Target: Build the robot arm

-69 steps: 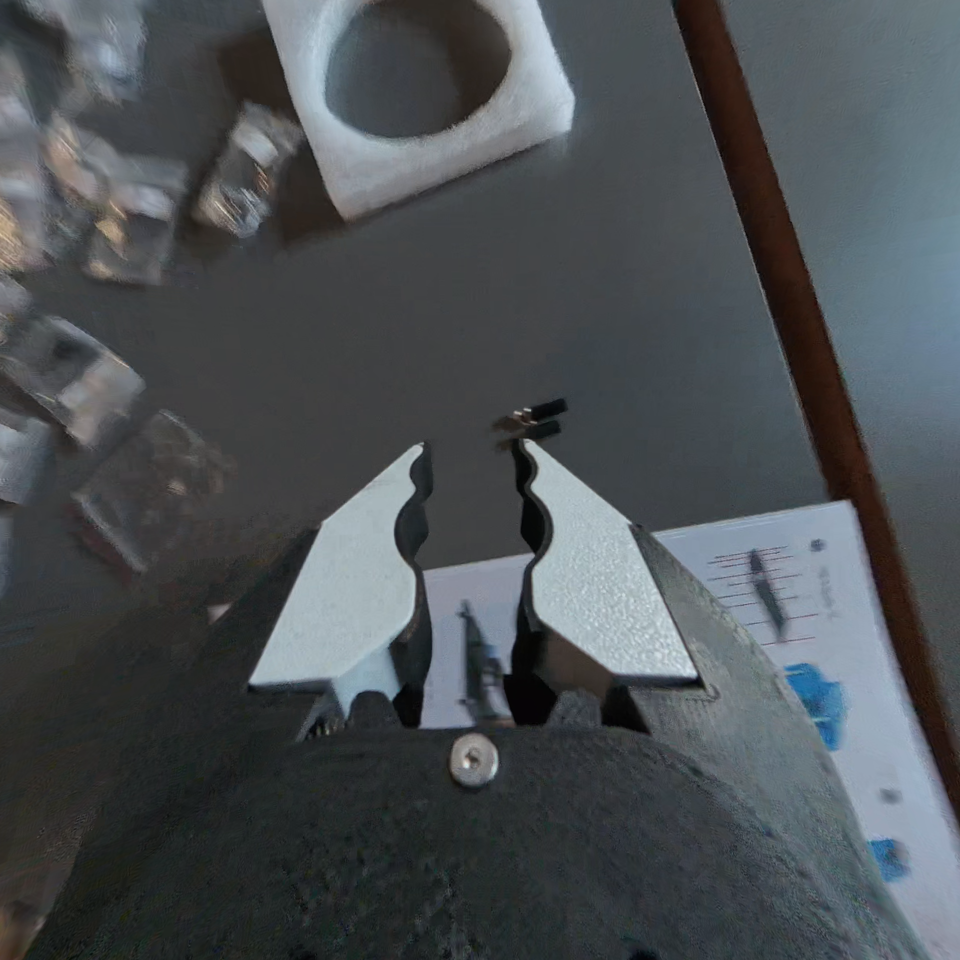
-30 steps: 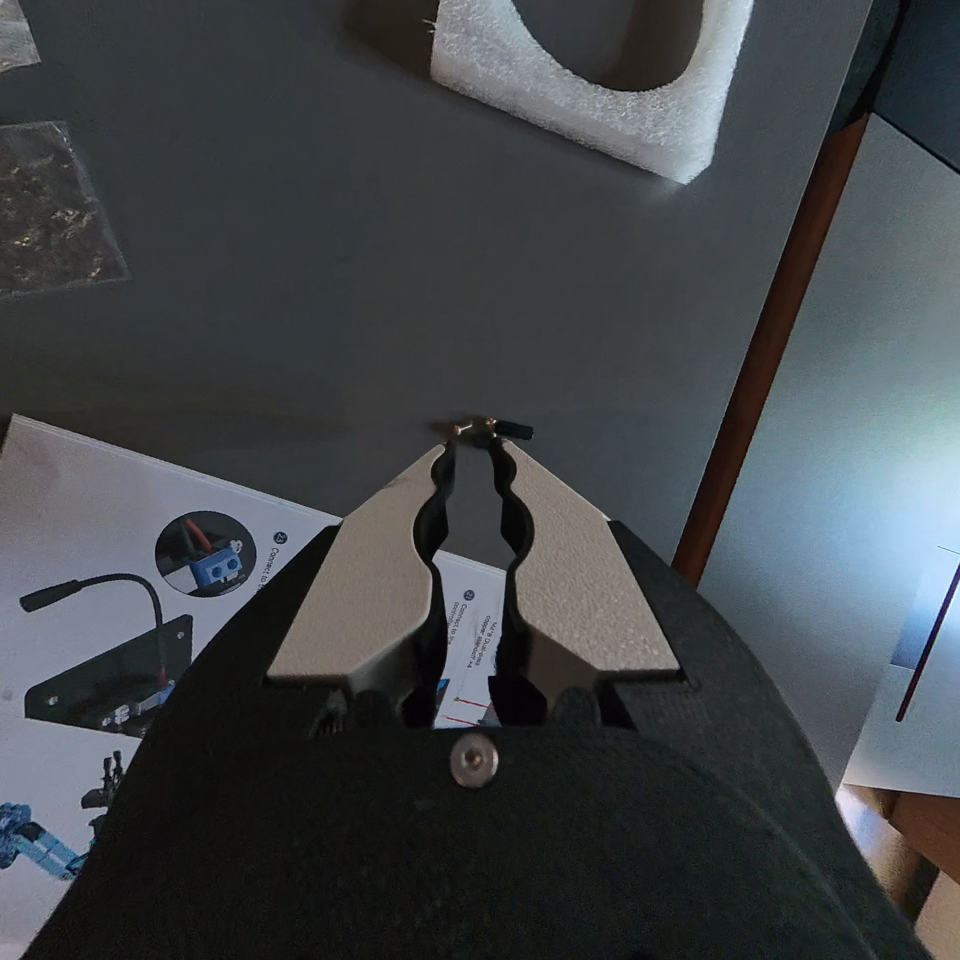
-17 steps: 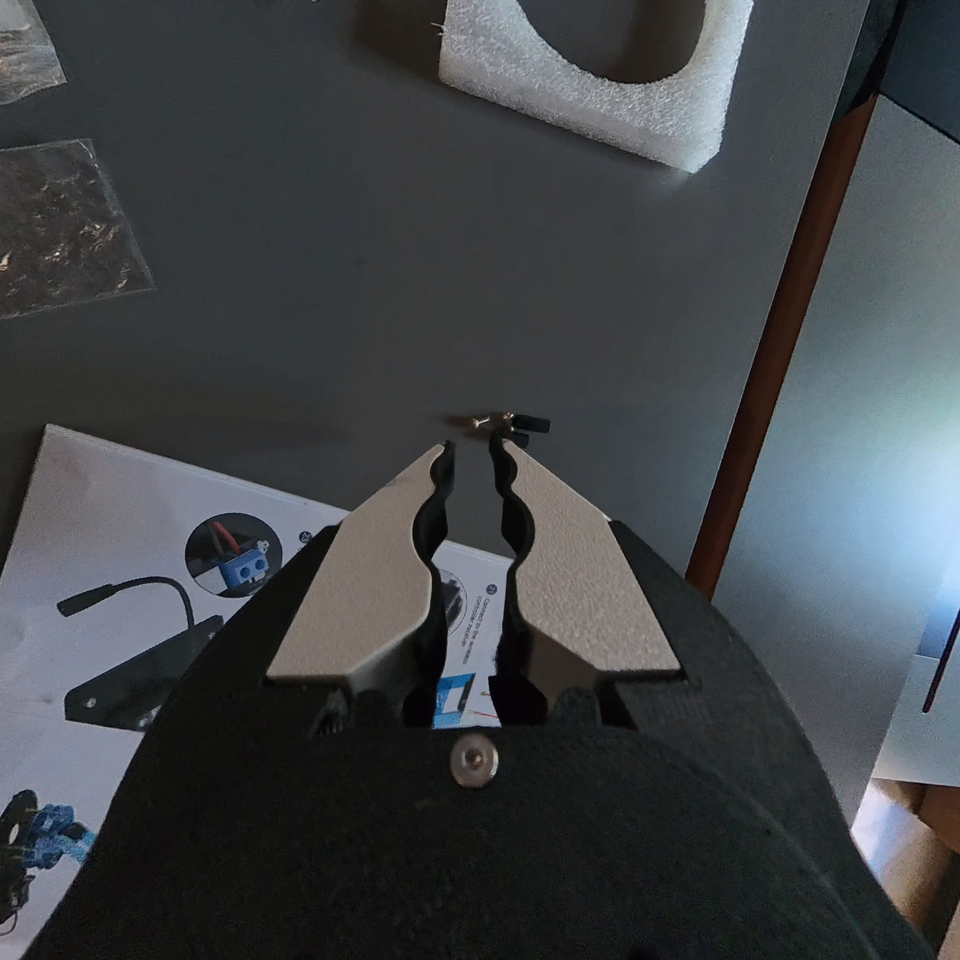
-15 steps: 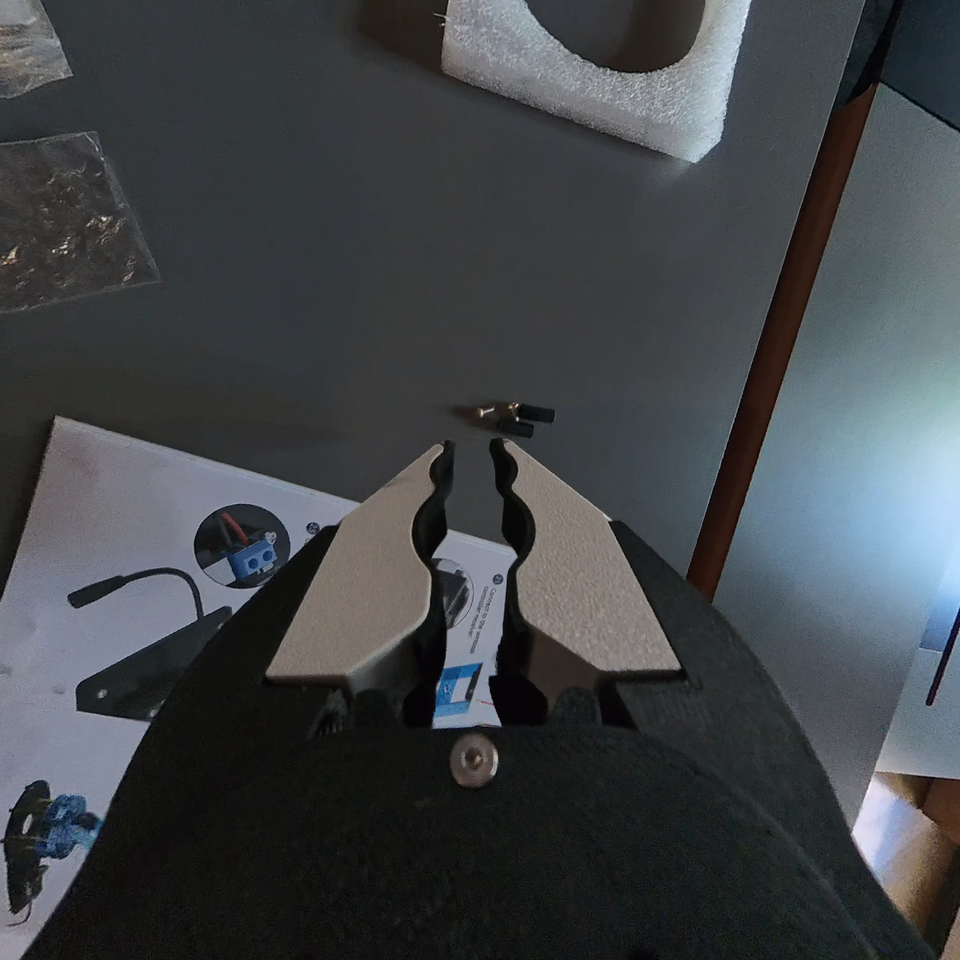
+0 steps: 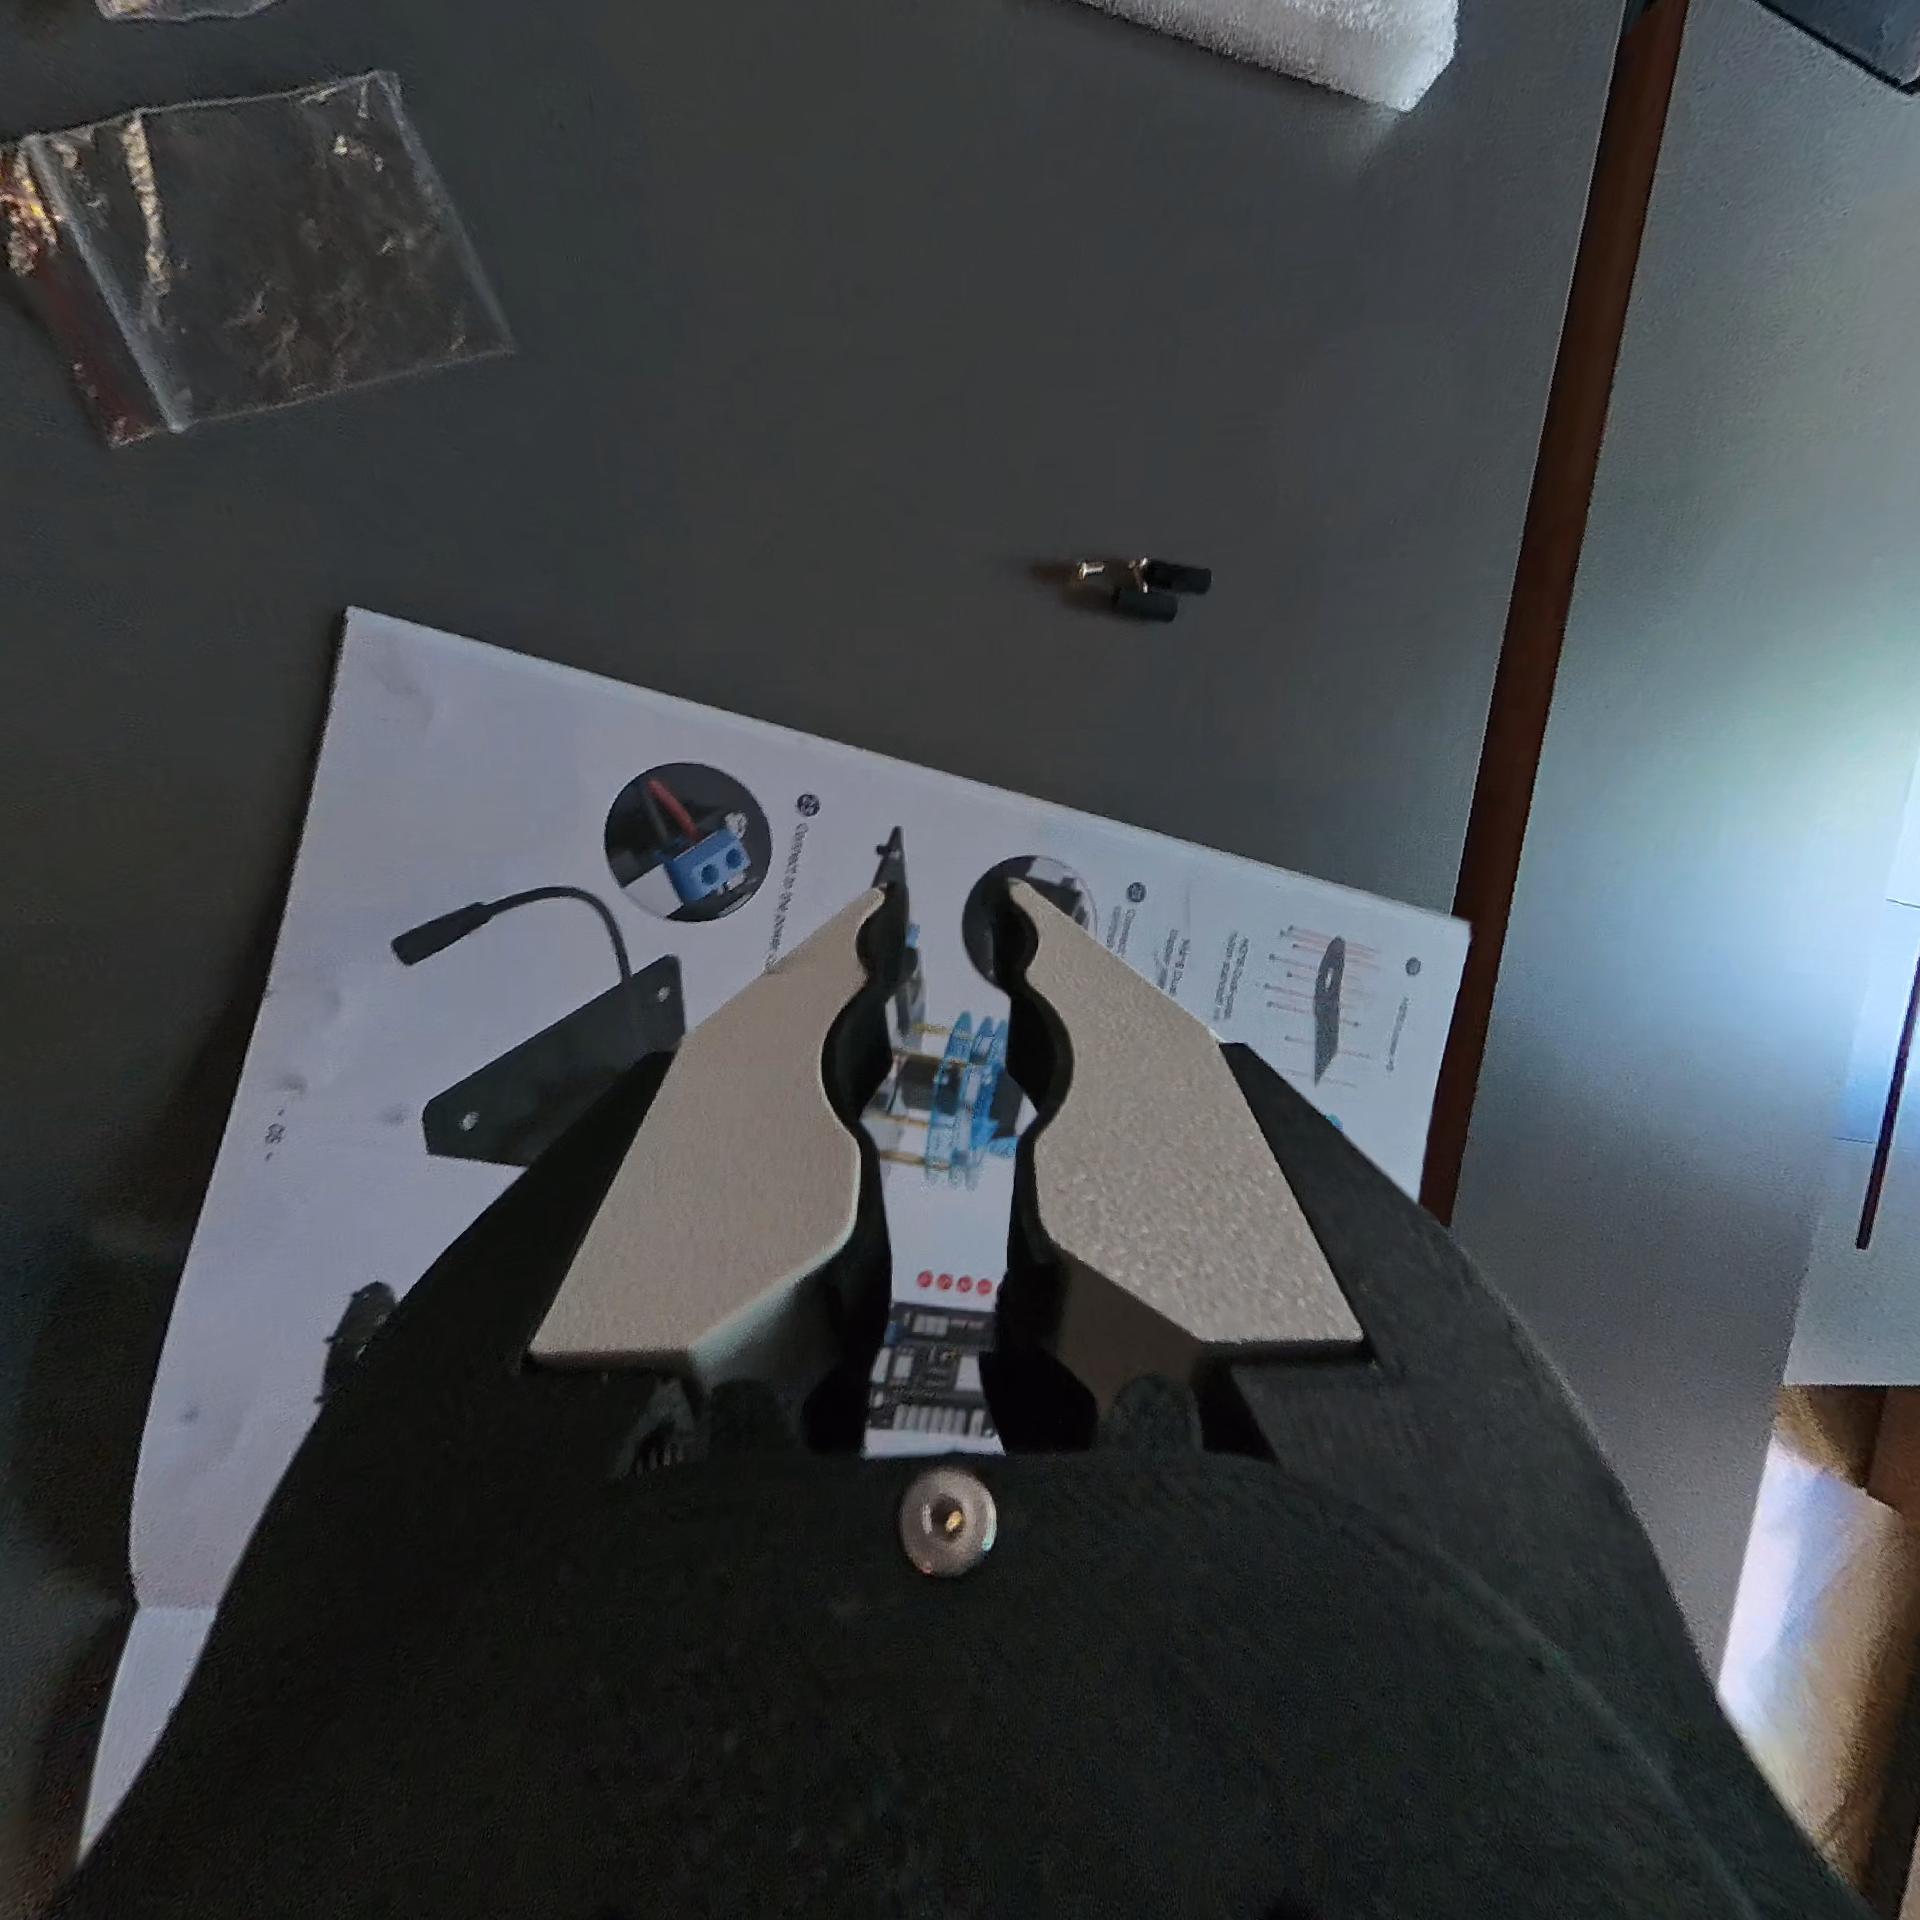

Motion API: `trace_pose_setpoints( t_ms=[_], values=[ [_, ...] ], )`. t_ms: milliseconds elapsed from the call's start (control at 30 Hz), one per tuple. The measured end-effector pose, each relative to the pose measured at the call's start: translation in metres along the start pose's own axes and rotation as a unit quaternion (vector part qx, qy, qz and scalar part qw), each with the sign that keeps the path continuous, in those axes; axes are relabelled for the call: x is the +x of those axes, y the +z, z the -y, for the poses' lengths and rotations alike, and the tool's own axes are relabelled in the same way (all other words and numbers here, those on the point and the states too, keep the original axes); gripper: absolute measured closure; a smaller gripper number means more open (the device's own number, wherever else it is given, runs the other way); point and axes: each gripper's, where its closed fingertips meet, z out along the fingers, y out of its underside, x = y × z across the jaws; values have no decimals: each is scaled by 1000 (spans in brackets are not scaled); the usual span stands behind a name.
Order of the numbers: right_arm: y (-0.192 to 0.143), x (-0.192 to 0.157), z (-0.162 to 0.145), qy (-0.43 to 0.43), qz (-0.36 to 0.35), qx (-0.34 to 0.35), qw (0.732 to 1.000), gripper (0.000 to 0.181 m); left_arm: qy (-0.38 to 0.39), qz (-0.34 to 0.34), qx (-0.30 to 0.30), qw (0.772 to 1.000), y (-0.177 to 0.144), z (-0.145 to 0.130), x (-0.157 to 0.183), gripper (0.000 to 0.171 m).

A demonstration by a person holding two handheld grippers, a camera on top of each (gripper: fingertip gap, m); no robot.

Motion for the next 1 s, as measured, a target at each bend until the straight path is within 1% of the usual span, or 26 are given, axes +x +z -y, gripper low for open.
trace_pose_setpoints(
  t_ms=[167, 233, 267, 300, 367, 400, 467, 633, 700, 767, 867, 900, 967, 1000],
  values=[
    [-15, -17, -8, 11, -30, 19, 999, 166, 10, -15, -1, 1000, 6, 2, 9, 156],
    [-19, -15, -13, 37, -57, 20, 997, 165, 16, -18, 3, 1000, 6, 5, 12, 156],
    [-21, -8, -15, 68, -83, 23, 994, 166, 18, -20, 6, 1000, 7, 7, 13, 156],
    [-22, -1, -15, 115, -108, 31, 987, 164, 19, -22, 9, 1000, 7, 10, 13, 156],
    [-22, -3, -3, 209, -96, 78, 970, 161, 24, -23, 13, 999, 7, 14, 14, 156],
    [-22, -1, 3, 249, -102, 96, 958, 162, 28, -20, 14, 999, 7, 16, 14, 156],
    [-22, 4, 15, 299, -124, 123, 938, 161, 34, -15, 18, 999, 7, 19, 12, 156],
    [1, 6, 38, 379, -139, 135, 905, 156, 20, -24, 25, 999, 10, 20, 3, 156],
    [13, 9, 36, 404, -161, 118, 893, 156, 19, -27, 28, 999, 12, 20, -4, 156],
    [27, 12, 33, 438, -168, 111, 876, 156, 21, -32, 33, 999, 15, 21, -11, 156],
    [43, 16, 33, 497, -163, 120, 844, 156, 26, -48, 38, 998, 22, 21, -22, 156],
    [45, 18, 36, 506, -168, 125, 837, 156, 29, -55, 38, 997, 25, 21, -26, 156],
    [47, 25, 43, 504, -186, 134, 833, 157, 41, -71, 41, 996, 32, 22, -31, 156],
    [49, 28, 44, 503, -198, 128, 832, 158, 47, -79, 43, 995, 35, 22, -34, 156]
  ],
)
